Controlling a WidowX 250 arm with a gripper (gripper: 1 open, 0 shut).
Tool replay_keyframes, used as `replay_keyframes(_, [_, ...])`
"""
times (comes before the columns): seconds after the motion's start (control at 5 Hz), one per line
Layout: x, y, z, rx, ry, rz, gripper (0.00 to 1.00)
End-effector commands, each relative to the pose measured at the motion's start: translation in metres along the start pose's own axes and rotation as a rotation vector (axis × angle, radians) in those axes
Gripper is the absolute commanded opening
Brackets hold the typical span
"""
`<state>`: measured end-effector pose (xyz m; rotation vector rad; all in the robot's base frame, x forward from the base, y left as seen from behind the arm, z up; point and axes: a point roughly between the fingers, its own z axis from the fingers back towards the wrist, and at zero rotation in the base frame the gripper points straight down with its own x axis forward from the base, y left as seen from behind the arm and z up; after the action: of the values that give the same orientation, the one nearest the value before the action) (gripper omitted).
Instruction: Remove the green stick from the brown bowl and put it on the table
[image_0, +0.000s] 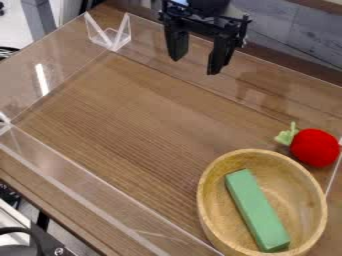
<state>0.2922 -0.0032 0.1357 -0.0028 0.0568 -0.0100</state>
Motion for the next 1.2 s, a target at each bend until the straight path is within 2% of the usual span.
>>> replay_keyframes(0.0, [-0.008, -0.013, 0.004, -0.011, 0.029, 0.022, 1.0])
replay_keyframes(0.2, [-0.012, -0.013, -0.01, -0.025, 0.058, 0.075, 1.0])
replay_keyframes(0.4, [-0.024, -0.024, -0.021, -0.056, 0.057, 0.181, 1.0])
replay_keyframes(0.8, [-0.044, -0.081, -0.031, -0.125, 0.021, 0.38, 1.0])
replay_keyframes(1.0, [-0.052, -0.097, -0.038, -0.176, 0.004, 0.482, 1.0])
